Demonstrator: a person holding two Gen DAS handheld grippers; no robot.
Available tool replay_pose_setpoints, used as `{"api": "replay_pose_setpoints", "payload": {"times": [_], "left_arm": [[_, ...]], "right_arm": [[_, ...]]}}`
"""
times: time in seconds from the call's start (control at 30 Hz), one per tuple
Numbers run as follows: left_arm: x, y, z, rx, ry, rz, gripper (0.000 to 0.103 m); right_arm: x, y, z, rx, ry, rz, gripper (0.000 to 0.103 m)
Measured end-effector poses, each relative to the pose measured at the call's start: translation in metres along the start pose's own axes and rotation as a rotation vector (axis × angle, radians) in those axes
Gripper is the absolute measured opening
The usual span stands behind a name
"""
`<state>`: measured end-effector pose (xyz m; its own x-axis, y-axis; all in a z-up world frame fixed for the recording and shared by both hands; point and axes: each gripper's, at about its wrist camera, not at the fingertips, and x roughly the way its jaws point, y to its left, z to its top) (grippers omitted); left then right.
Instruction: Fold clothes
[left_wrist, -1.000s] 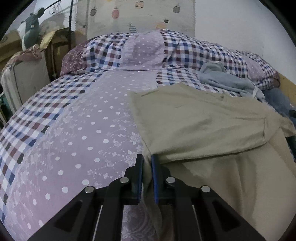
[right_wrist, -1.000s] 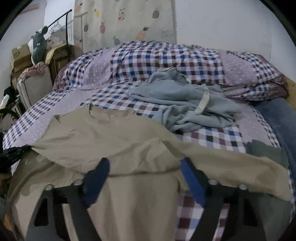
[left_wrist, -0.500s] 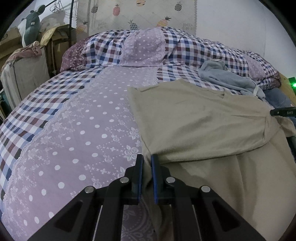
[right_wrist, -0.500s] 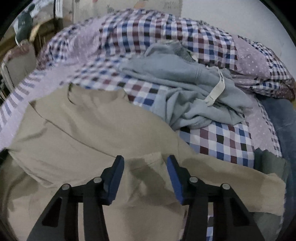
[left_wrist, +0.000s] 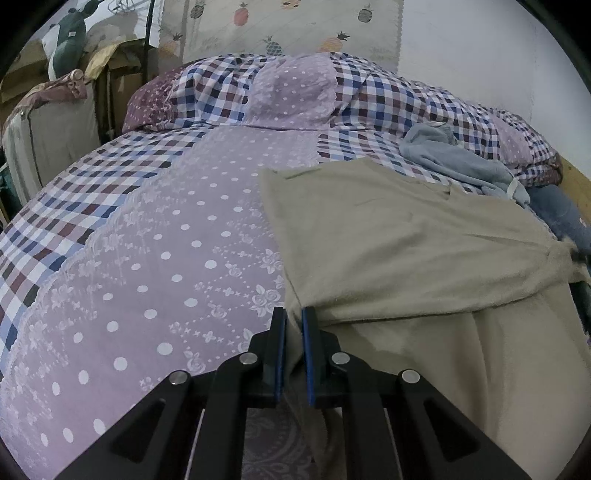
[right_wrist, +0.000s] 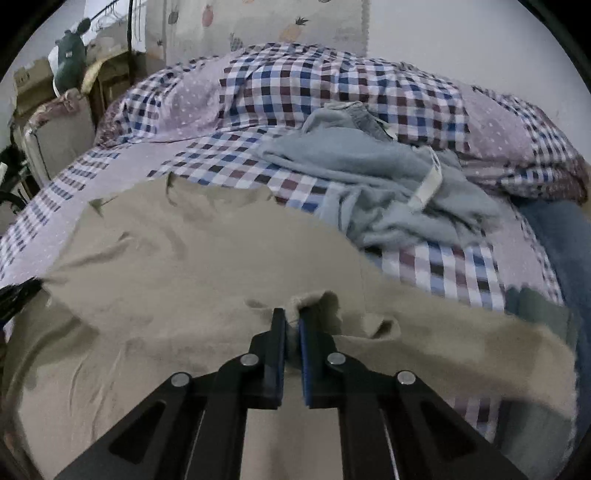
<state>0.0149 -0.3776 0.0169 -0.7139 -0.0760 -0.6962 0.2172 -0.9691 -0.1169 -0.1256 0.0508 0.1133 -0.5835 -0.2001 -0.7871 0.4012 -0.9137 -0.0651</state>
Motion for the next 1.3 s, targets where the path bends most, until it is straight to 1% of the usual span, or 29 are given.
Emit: {"api": "replay_pose_setpoints", "payload": {"times": [0.1, 0.27, 0.3, 0.33, 0.37, 0.43, 0.5, 0.57, 0.63, 0.87, 0.9, 0.93, 1.0, 1.17, 1.23, 1.3], "left_arm": [[0.000, 0.002, 0.000, -0.013, -0.001, -0.005, 0.009], [0.000, 0.002, -0.001, -0.015, 0.001, -0.004, 0.009], [0.000, 0.002, -0.001, -0.017, 0.001, -0.005, 0.009], [0.000, 0.003, -0.001, -0.018, 0.002, -0.005, 0.009], [0.000, 0.003, -0.001, -0.019, 0.003, -0.006, 0.009], [0.001, 0.004, -0.001, -0.020, 0.006, -0.005, 0.009], [0.001, 0.004, -0.001, -0.021, 0.007, -0.005, 0.009], [0.001, 0.004, -0.002, -0.021, 0.009, -0.005, 0.009], [0.002, 0.004, -0.002, -0.020, 0.009, -0.005, 0.009], [0.003, 0.005, -0.001, -0.022, 0.012, -0.007, 0.009], [0.003, 0.006, -0.001, -0.023, 0.012, -0.007, 0.009], [0.003, 0.006, -0.001, -0.024, 0.012, -0.008, 0.009], [0.003, 0.007, -0.001, -0.028, 0.012, -0.010, 0.009], [0.001, 0.008, -0.002, -0.038, 0.006, -0.006, 0.009], [0.001, 0.009, -0.002, -0.053, 0.003, -0.003, 0.009], [-0.001, 0.012, -0.003, -0.075, -0.004, 0.000, 0.009]], "right_arm": [[-0.007, -0.004, -0.027, 0.025, 0.026, 0.018, 0.006], [-0.017, -0.011, -0.069, 0.066, 0.070, 0.048, 0.011], [-0.019, -0.013, -0.072, 0.072, 0.075, 0.051, 0.014], [-0.022, -0.015, -0.073, 0.077, 0.073, 0.051, 0.019], [-0.025, -0.017, -0.074, 0.081, 0.066, 0.047, 0.022], [-0.032, -0.022, -0.070, 0.088, 0.039, 0.032, 0.038], [-0.038, -0.032, -0.063, 0.118, 0.008, 0.029, 0.044], [-0.041, -0.044, -0.054, 0.171, -0.015, 0.045, 0.045], [-0.033, -0.054, -0.048, 0.210, -0.009, 0.056, 0.047], [0.011, -0.060, -0.033, 0.141, 0.090, 0.016, 0.047], [0.015, -0.059, -0.033, 0.131, 0.097, 0.023, 0.045], [0.017, -0.057, -0.033, 0.119, 0.102, 0.031, 0.028], [0.014, -0.049, -0.029, 0.066, 0.086, 0.019, 0.004], [-0.016, -0.037, -0.008, -0.015, -0.020, -0.008, 0.003], [-0.025, -0.034, 0.007, -0.040, -0.043, -0.020, 0.003], [-0.029, -0.029, 0.019, -0.056, -0.048, -0.040, 0.003]]}}
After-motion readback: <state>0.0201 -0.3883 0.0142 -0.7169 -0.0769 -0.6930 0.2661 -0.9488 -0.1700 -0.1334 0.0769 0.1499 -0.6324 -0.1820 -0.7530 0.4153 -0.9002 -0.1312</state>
